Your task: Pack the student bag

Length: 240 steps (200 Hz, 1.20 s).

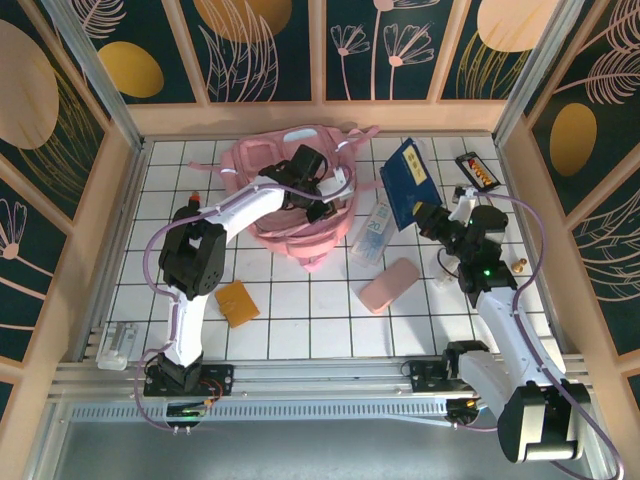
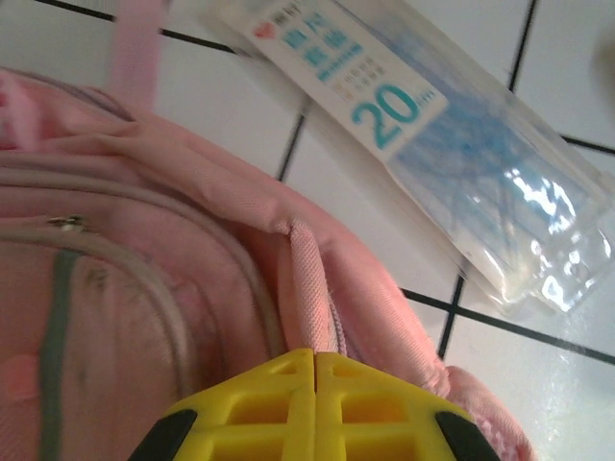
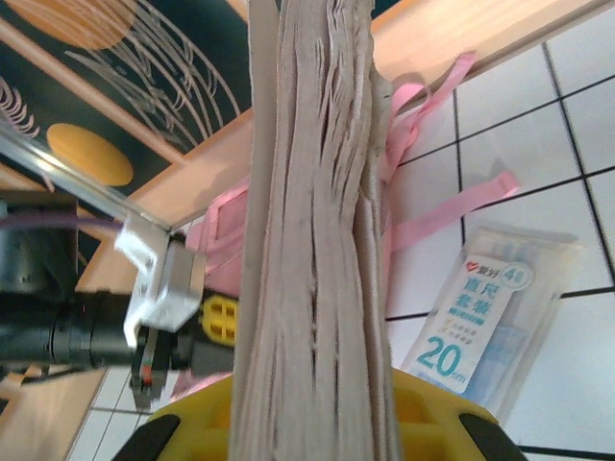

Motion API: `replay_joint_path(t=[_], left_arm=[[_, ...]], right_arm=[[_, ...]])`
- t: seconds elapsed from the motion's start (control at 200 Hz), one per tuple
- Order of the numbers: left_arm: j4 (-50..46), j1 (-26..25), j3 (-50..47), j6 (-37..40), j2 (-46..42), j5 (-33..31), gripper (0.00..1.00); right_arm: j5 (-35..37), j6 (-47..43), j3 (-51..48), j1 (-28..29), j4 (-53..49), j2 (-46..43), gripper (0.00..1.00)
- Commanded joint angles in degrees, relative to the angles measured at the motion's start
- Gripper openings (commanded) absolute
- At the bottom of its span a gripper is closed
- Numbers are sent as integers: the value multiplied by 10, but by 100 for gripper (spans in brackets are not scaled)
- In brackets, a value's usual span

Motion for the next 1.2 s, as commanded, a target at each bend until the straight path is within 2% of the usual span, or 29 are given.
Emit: replay_joint_path(t=[0.0, 0.075, 0.165, 0.235, 0.32, 0.405, 0.525, 0.601, 0.761, 0.861, 0.931, 1.031, 1.101, 1.196], left_arm=[[-1, 3, 66, -56, -42, -73, 0], [-9, 13, 106, -71, -54, -72, 0], [4, 24, 152, -128, -58, -96, 0], [19, 29, 167, -150, -63, -108, 0], [39, 30, 182, -182, -64, -136, 0], [46, 30, 200, -204, -62, -127, 0], [76, 30, 205, -239, -69, -131, 0], [88, 30, 209, -243, -73, -123, 0], [87, 30, 220, -243, -76, -118, 0], [87, 30, 215, -245, -84, -106, 0], [90, 30, 213, -247, -87, -108, 0], [101, 30, 215, -253, -92, -104, 0], [110, 30, 215, -251, -95, -107, 0], [111, 30, 222, -247, -96, -100, 0]], right_arm=[[-81, 11, 25, 3, 25, -3, 0], [-114, 32, 50, 3, -16, 13, 0], [-140, 74, 76, 3, -84, 36, 0], [-192, 92, 89, 3, -116, 60, 0], [-239, 133, 79, 11, -116, 74, 0], [-265, 177, 68, 43, -91, 85, 0], [-216, 246, 70, 122, -40, 121, 0], [-185, 314, 74, 161, 35, 163, 0], [-46, 483, 112, 207, 114, 267, 0], [22, 556, 160, 223, 183, 358, 0], [23, 576, 226, 235, 241, 433, 0], [8, 602, 324, 247, 263, 517, 0], [2, 609, 366, 249, 250, 546, 0], [36, 618, 382, 249, 217, 563, 0]])
